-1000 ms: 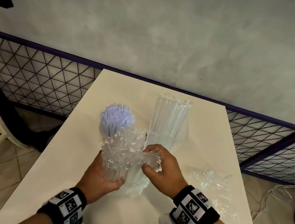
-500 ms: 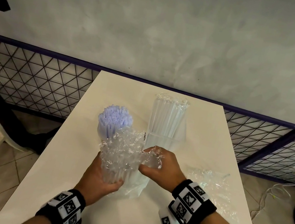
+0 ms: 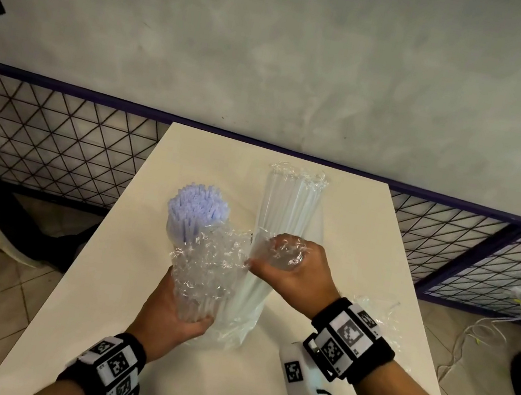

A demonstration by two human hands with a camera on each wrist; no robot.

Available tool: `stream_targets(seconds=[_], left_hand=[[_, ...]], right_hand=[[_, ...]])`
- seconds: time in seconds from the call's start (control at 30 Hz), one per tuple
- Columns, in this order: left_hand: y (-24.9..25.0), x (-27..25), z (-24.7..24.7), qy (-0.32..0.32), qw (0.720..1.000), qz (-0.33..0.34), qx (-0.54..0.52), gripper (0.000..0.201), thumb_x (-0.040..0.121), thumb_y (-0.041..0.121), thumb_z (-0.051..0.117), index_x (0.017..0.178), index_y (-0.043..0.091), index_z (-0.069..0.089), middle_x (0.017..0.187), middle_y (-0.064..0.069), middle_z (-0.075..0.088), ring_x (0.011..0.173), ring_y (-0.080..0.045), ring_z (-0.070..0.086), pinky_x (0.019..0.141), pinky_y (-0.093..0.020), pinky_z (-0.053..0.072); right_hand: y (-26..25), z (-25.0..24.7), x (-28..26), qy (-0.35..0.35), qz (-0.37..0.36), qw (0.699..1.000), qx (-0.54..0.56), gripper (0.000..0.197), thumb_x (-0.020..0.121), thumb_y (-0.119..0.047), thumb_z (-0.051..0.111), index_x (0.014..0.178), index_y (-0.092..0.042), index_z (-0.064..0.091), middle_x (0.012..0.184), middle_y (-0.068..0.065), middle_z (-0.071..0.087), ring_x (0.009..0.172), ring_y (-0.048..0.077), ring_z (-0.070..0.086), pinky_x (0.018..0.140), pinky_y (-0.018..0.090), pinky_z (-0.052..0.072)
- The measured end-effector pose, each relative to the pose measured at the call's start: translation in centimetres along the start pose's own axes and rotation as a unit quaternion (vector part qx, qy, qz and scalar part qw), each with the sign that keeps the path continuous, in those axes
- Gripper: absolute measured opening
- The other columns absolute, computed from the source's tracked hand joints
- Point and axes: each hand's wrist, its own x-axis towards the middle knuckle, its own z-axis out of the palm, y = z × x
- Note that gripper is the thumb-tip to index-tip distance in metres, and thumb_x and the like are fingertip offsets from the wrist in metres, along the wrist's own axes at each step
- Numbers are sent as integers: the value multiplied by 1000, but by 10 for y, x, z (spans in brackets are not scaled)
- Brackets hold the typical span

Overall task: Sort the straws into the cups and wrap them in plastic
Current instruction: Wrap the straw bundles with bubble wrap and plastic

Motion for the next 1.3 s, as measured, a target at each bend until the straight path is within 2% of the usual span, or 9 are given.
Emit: stream_targets(seconds=[0.13,0.2,0.27,0.4,0.57,0.77,0.87,1.0,1.3], left_hand=[[1,0,0,1,1000,-3,3,87,53,47,84,130,27,50,119,16,63,112,3,59,97,-18,44],[1,-1,0,3,1000,-1,9,87,53,48,83,130,26,51,119,17,62,111,6,57,94,-11,41],[0,0,-1,2,1000,-1,17,87,54,49,84,131,27,50,120,18,62,112,5,57,98,-18,43],[-4,0,-1,2,1000,-7,11,85,55,46,86,130,26,51,119,16,64,113,-2,61,101,-32,47],[-2,0,0,11,1000,-9,15,86,52,46,85,129,28,50,117,17,64,110,-1,60,99,-29,47],[-1,0,1,13,1000,-6,13,87,51,48,84,129,27,51,117,18,63,111,2,59,98,-25,45],[-3,0,0,9,1000,-6,11,86,52,45,86,128,28,51,118,16,63,112,-1,60,100,-29,46],[-7,1,-1,5,1000,-9,-1,86,52,42,88,128,27,51,119,12,65,114,-8,62,103,-39,48],[-3,-1,-1,4,1000,1,-10,87,53,45,86,131,28,49,120,16,63,114,-3,59,102,-29,45]], right_hand=[[-4,-7,9,-7,46,999,10,29,63,-34,92,81,-25,72,83,-8,73,82,9,69,79,30,55],[-6,-10,13,-65,61,996,-7,38,63,-40,90,92,-22,74,95,-2,75,93,16,70,90,41,55],[-10,-10,12,-127,53,990,-29,37,69,-35,86,101,-21,74,101,-2,74,98,16,69,93,45,54],[-13,-12,13,-117,25,992,-43,27,77,-18,80,100,-28,71,99,-12,71,97,8,66,91,34,53],[-17,-7,8,-34,5,999,-37,24,77,-17,83,77,-31,64,75,-17,65,81,10,64,79,27,49],[-24,-8,7,-56,-16,998,15,26,80,-12,81,100,-24,70,99,-15,73,97,4,67,90,23,52],[-25,-5,7,-48,-13,998,37,19,81,-12,80,94,-24,73,96,-15,75,95,2,69,89,20,51],[-28,-6,10,-38,-33,998,37,25,83,-11,75,100,-28,72,99,-11,74,98,11,69,93,31,53],[-39,-5,17,-50,-48,989,127,8,88,-8,71,96,-6,72,100,-4,74,98,8,68,85,17,49]])
